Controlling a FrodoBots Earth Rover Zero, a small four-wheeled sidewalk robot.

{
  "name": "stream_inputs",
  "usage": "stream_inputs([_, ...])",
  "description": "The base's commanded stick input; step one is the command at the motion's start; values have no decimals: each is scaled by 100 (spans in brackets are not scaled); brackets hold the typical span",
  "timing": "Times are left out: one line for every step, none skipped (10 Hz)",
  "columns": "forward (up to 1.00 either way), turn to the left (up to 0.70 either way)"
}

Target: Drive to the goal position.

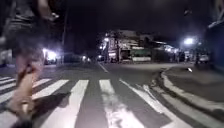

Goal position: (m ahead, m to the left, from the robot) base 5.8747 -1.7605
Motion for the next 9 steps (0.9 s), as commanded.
stream_inputs([100,0])
stream_inputs([100,0])
stream_inputs([100,0])
stream_inputs([100,0])
stream_inputs([100,0])
stream_inputs([100,-6])
stream_inputs([100,-15])
stream_inputs([100,-27])
stream_inputs([100,-37])
